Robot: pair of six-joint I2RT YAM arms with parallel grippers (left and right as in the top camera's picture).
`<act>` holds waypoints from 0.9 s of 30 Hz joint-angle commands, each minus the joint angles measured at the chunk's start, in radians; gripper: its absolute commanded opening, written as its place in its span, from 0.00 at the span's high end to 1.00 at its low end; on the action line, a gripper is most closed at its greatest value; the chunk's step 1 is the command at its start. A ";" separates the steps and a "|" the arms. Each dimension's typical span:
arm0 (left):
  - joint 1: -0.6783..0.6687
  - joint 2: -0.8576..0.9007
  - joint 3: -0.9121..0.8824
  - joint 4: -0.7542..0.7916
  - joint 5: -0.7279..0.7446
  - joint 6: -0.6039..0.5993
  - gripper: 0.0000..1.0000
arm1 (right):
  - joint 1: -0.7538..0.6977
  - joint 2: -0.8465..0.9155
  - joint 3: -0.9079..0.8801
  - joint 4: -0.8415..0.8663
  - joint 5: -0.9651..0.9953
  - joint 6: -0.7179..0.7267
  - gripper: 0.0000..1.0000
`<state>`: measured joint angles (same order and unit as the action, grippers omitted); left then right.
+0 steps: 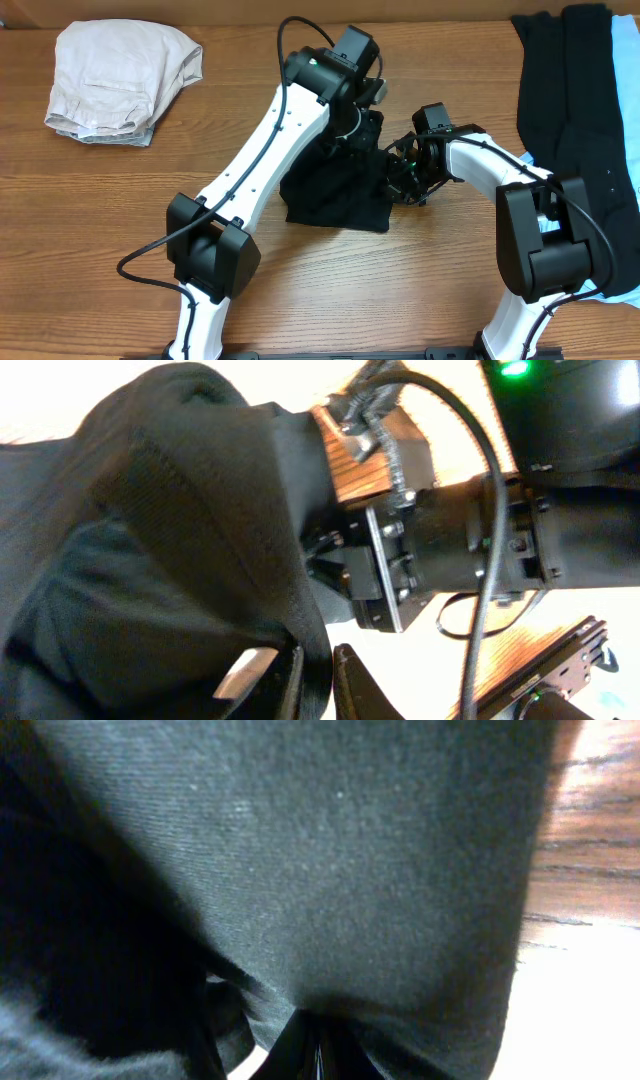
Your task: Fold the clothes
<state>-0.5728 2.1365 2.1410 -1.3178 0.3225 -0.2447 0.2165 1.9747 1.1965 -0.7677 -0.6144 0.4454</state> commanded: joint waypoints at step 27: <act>0.423 -0.004 0.190 -0.012 -0.045 -0.033 0.00 | 0.157 -0.345 0.069 -0.041 0.372 0.077 0.32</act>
<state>-0.2245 2.1365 2.3093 -1.3220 0.2916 -0.2821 0.2893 1.6310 1.2636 -0.8230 -0.4366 0.4286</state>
